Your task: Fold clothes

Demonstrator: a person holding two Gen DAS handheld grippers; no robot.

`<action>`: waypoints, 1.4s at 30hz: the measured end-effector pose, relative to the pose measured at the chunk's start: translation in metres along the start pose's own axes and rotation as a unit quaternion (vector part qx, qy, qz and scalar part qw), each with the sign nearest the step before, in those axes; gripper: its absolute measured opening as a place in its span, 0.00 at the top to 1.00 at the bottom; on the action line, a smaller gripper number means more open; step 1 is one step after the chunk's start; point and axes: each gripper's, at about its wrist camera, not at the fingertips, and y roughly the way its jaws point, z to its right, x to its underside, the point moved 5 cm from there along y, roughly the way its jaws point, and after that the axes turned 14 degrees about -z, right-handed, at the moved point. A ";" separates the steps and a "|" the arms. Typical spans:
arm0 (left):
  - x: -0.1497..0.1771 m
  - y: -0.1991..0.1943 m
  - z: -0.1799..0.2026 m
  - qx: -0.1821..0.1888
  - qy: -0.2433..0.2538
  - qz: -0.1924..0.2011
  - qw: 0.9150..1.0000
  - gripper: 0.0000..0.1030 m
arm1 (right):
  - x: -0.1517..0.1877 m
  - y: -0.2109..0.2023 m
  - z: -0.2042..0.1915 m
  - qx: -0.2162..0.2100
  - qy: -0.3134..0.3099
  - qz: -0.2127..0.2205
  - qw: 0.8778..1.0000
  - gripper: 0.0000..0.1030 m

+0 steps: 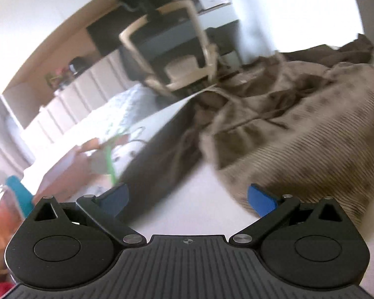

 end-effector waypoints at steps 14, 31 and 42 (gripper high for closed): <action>-0.003 -0.068 0.113 0.161 0.139 0.081 0.974 0.00 | -0.069 -0.061 0.052 0.080 0.106 0.154 0.979 0.00; 0.006 -0.016 0.071 -0.045 0.062 0.075 0.994 0.00 | 0.012 0.026 0.024 0.129 -0.013 0.009 0.992 0.00; 0.033 -0.032 0.060 -0.014 0.117 0.092 0.989 0.00 | -0.026 -0.048 0.088 0.149 0.143 0.131 0.970 0.00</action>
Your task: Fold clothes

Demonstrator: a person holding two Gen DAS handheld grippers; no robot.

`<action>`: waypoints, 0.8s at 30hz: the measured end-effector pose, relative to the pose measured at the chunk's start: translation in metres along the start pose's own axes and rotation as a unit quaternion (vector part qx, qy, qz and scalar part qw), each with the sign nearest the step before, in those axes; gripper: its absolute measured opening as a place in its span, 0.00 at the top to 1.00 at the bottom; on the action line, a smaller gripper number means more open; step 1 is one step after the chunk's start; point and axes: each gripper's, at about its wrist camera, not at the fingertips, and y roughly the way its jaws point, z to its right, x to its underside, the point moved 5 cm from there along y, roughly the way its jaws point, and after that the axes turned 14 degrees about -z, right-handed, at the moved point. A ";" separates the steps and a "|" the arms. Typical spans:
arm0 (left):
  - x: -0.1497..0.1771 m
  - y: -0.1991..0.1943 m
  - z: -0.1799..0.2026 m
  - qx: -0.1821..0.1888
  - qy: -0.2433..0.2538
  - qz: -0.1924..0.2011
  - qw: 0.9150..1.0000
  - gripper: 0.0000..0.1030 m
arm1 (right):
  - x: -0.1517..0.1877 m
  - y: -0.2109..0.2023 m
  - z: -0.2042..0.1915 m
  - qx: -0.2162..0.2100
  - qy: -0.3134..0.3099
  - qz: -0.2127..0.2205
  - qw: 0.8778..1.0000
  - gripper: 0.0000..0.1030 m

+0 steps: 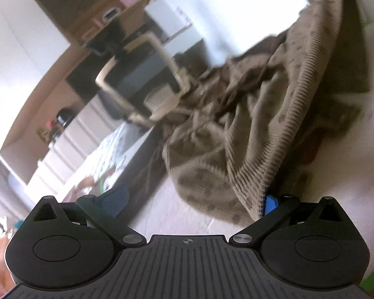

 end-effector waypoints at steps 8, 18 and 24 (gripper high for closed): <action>-0.001 0.007 0.003 0.043 -0.019 -0.018 0.999 0.00 | 0.042 0.030 -0.036 0.001 -0.103 -0.083 0.991 0.00; 0.001 0.011 0.007 0.055 -0.027 -0.022 0.998 0.00 | -0.023 0.005 -0.037 -0.113 0.019 -0.007 0.993 0.00; 0.000 0.006 -0.022 -0.006 -0.017 -0.007 1.000 0.00 | -0.072 -0.018 0.025 -0.166 0.114 0.033 0.979 0.00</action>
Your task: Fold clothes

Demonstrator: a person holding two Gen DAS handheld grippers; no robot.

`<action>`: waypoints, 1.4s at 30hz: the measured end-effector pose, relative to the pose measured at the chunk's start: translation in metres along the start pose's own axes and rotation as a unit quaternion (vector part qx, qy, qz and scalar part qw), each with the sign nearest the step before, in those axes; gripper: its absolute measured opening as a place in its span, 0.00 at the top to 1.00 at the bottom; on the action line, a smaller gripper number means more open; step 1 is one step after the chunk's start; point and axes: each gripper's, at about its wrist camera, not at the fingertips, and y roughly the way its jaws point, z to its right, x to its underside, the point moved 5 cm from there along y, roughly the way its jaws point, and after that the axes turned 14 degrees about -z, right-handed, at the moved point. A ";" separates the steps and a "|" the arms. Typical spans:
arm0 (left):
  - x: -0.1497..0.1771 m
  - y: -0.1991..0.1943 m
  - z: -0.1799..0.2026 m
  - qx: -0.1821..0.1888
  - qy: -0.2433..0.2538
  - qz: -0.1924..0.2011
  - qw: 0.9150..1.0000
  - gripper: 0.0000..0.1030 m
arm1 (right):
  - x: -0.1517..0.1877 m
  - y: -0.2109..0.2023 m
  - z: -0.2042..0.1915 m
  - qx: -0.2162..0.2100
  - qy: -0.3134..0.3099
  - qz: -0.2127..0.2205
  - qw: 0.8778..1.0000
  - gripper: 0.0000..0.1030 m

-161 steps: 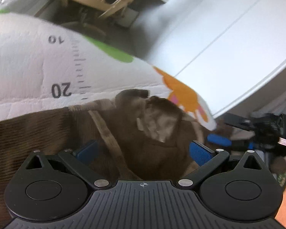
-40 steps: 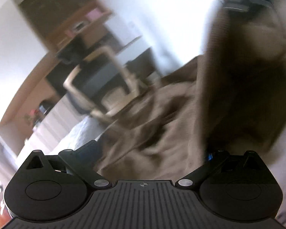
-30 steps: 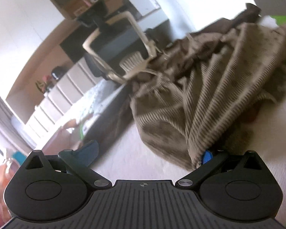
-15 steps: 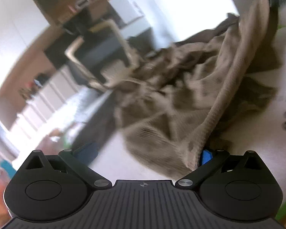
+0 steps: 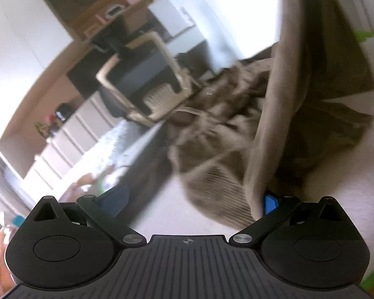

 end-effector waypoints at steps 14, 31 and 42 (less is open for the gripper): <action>-0.023 -0.060 -0.081 -0.176 0.052 0.076 0.980 0.00 | 0.063 -0.021 0.034 0.046 -0.086 -0.094 0.991 0.00; -0.007 -0.035 -0.058 0.251 -0.033 -0.052 0.966 0.00 | 0.053 0.022 0.041 -0.144 -0.047 -0.181 0.972 0.00; -0.108 0.074 -0.026 0.381 -0.165 -0.061 0.908 0.00 | 0.010 0.276 -0.032 -0.281 0.141 -0.334 0.889 0.00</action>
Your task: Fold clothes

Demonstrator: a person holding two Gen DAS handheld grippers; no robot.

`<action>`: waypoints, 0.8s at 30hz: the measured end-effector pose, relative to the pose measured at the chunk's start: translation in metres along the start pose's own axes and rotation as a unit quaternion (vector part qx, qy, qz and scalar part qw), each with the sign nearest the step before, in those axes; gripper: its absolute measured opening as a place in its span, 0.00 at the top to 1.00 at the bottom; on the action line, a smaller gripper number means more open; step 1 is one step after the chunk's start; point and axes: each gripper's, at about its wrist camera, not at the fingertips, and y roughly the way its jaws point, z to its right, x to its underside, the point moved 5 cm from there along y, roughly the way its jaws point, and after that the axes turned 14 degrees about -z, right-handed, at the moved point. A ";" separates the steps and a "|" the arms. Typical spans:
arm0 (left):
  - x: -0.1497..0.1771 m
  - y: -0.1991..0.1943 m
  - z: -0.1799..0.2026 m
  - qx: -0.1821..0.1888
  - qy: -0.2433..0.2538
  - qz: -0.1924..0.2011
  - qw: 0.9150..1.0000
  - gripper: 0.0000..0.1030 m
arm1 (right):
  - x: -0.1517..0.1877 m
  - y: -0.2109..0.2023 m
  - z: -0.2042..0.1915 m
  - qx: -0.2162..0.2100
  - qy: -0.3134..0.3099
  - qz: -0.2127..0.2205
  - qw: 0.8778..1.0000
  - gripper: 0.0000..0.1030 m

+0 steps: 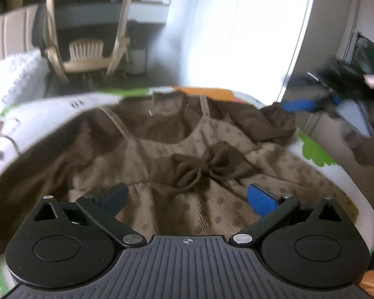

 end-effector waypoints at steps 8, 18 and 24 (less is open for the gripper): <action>0.015 0.046 -0.030 0.036 -0.054 -0.061 0.996 0.00 | -0.090 0.065 0.012 -0.049 0.077 0.057 0.994 0.00; 0.041 0.038 -0.027 0.018 -0.033 -0.046 0.998 0.00 | -0.010 0.020 0.021 0.049 -0.047 0.052 0.996 0.00; 0.038 0.023 -0.037 0.038 -0.046 -0.036 0.998 0.00 | 0.088 -0.034 0.036 0.167 -0.117 0.060 0.977 0.00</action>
